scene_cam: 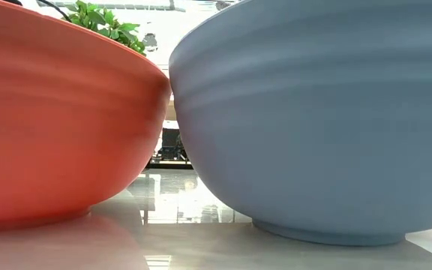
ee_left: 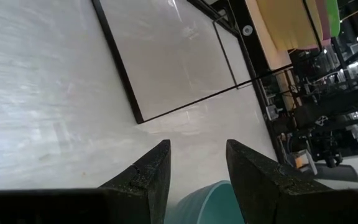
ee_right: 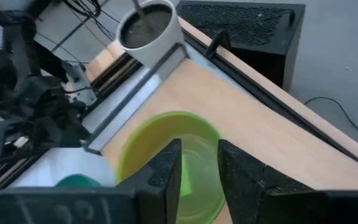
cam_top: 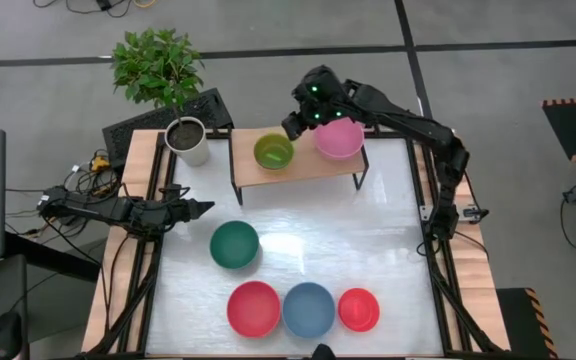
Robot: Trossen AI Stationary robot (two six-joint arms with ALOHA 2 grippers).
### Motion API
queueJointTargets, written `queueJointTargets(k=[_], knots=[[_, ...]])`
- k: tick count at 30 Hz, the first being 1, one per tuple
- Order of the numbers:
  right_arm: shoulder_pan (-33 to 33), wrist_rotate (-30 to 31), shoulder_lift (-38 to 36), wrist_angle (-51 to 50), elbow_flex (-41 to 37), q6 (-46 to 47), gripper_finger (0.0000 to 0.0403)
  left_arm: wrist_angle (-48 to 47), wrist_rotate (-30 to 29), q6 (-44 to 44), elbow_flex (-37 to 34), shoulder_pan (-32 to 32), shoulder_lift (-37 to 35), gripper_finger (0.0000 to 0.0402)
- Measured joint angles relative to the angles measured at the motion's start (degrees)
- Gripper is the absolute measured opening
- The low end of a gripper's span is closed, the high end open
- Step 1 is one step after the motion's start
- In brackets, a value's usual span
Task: Place and stack bowls onto a shelf
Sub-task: Stack the orange bowl on top of the green bowl on the shelf
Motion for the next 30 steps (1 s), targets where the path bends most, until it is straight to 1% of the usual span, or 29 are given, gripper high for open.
queueJointTargets(k=[8,12,17,20,26,30], knots=[[1.9,-0.4,-8.1,-1.9,0.0,0.3,0.0127,0.0,0.0,1.4,0.0,0.0,0.0,0.014],[3.3,2.1,-12.8,-3.4,0.0,0.6,0.0127,0.0,0.1,2.0,0.0,0.0,0.0,0.014],[4.0,8.3,-17.8,-4.9,0.0,0.3,0.0127,0.0,1.5,1.9,0.0,0.0,0.0,0.014],[3.9,10.9,-20.1,-5.7,0.0,-0.1,0.0127,0.0,1.6,1.8,0.0,0.0,0.0,0.014],[3.5,13.9,-22.7,-8.6,0.0,-1.0,0.0127,0.0,2.6,1.5,0.0,0.0,0.0,0.014],[3.4,14.1,-22.7,-10.5,0.0,-1.3,0.0127,0.0,2.6,1.4,0.0,0.0,0.0,0.014]])
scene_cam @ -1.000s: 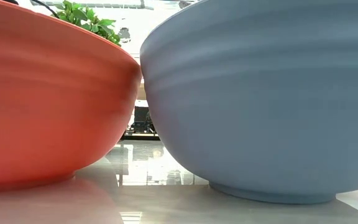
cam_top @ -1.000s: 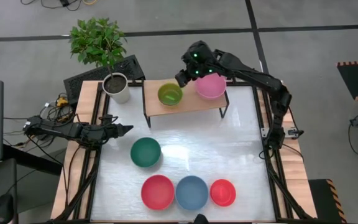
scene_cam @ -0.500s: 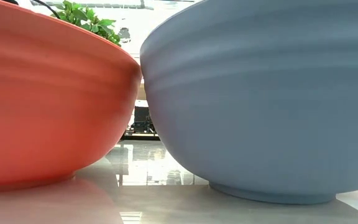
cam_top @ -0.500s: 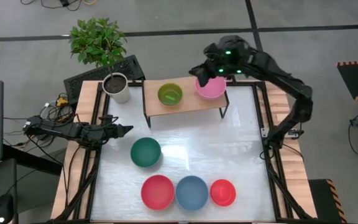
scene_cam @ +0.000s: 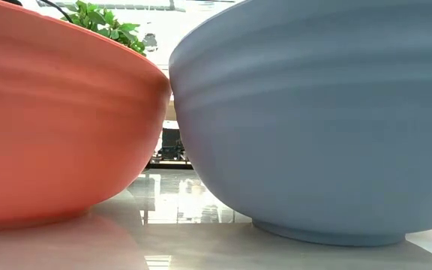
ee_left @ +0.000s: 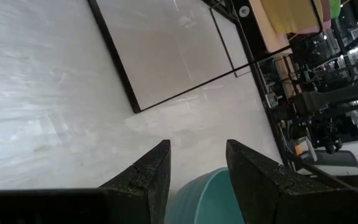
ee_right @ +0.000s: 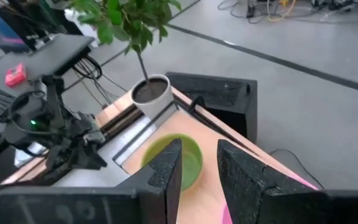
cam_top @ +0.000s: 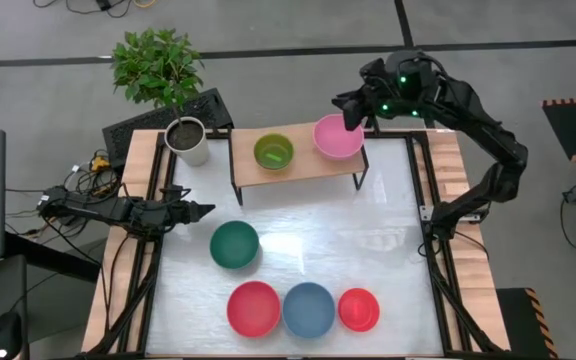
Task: Place and stack bowls onto a shelf
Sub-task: Stack the orange bowl on top of the green bowl on the shelf
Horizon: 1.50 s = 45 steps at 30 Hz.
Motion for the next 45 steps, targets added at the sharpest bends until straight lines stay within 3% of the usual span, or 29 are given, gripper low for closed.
queueJointTargets(k=[26,40,45], knots=[[2.3,-0.2,1.2,-9.8,0.0,-0.4,0.0127,0.0,0.3,-0.4,0.0,0.0,0.0,0.014],[7.5,0.0,0.6,-18.2,0.0,2.6,0.0127,0.0,0.1,0.9,0.0,0.0,0.0,0.014],[10.0,2.7,-0.2,-23.7,0.0,5.7,0.0127,0.0,0.2,1.1,0.0,0.0,0.0,0.014]])
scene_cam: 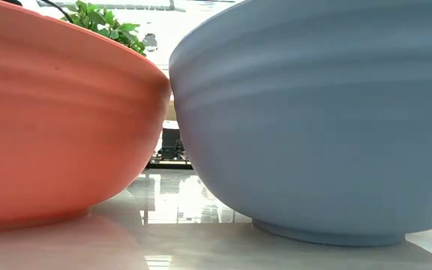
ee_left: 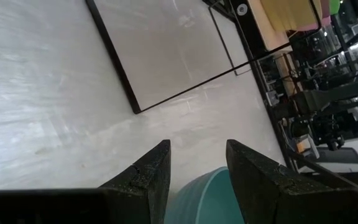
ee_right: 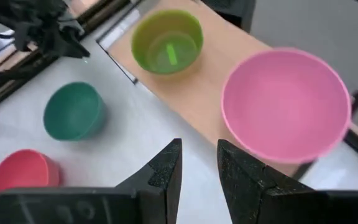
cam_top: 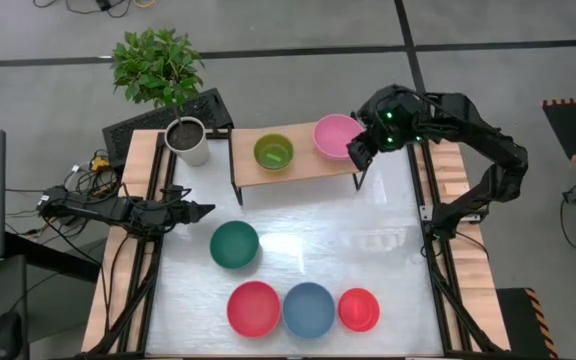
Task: Place and stack bowls onto a shelf
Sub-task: Stack the orange bowl on top of the green bowl on the shelf
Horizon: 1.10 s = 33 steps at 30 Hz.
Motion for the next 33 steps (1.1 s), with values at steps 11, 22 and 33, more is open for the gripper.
queueJointTargets(k=[11,22,33], knots=[[10.8,0.4,0.1,-9.1,0.0,14.4,0.0127,0.0,0.3,1.4,0.0,0.0,0.0,0.014],[30.7,0.6,0.3,-11.6,-3.9,39.5,0.0127,0.0,1.4,5.2,0.0,0.0,0.0,0.014],[46.5,1.4,0.5,-8.6,-18.1,66.4,0.0183,0.1,4.0,6.0,0.0,0.0,0.0,0.014]])
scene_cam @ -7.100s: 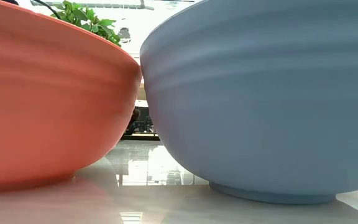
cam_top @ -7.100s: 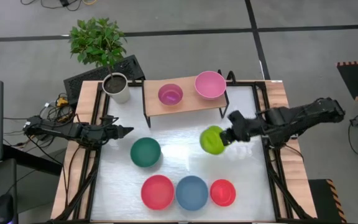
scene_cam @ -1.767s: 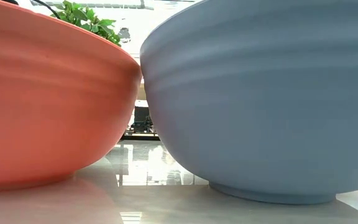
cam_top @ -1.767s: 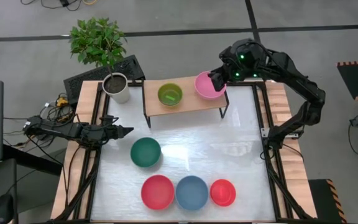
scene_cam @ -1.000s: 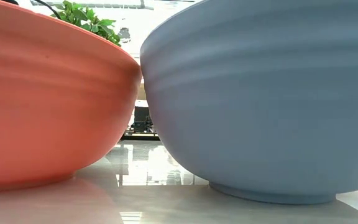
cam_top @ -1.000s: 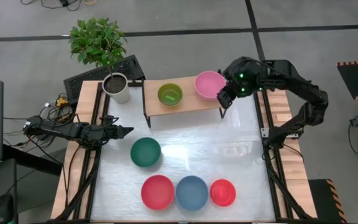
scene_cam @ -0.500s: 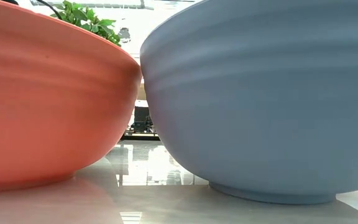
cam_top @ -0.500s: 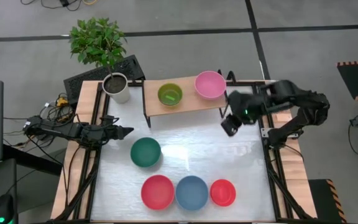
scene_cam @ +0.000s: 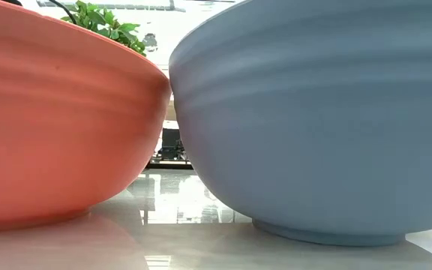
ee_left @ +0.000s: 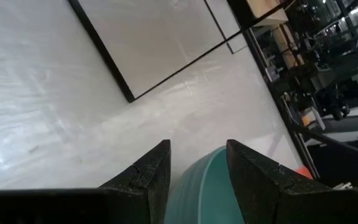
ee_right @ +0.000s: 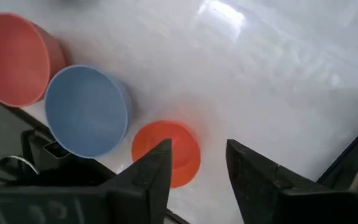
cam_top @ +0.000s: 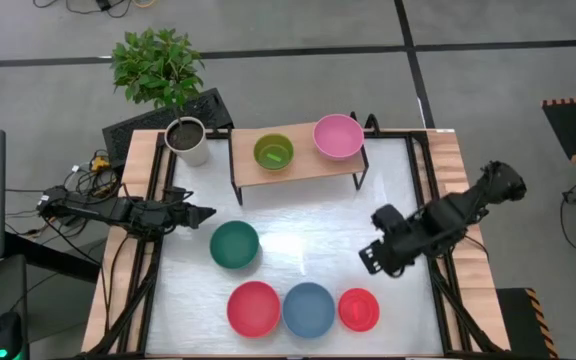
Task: Place and stack bowls onto a shelf
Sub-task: Stack the orange bowl on top of the green bowl on the shelf
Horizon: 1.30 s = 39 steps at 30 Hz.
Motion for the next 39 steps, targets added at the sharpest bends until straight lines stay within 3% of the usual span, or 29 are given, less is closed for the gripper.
queueJointTargets(k=[4,9,21,27,39], knots=[[4.2,0.8,0.1,5.0,-1.1,1.8,0.0198,0.1,2.2,-0.5,0.0,0.0,0.0,0.014],[7.1,6.6,0.0,6.4,-1.1,-0.9,0.0199,0.1,5.4,-1.9,0.0,0.0,0.0,0.014],[13.1,12.1,0.7,8.4,-1.1,-3.7,0.0192,0.0,5.4,-1.8,-0.1,0.0,0.0,0.014],[14.3,15.9,0.6,7.2,-1.1,-7.5,0.0191,0.4,4.3,-2.7,-0.1,0.0,0.0,0.014],[14.1,16.0,0.5,6.8,-1.1,-10.1,0.0191,0.1,4.2,-3.5,0.0,0.0,0.0,0.014]])
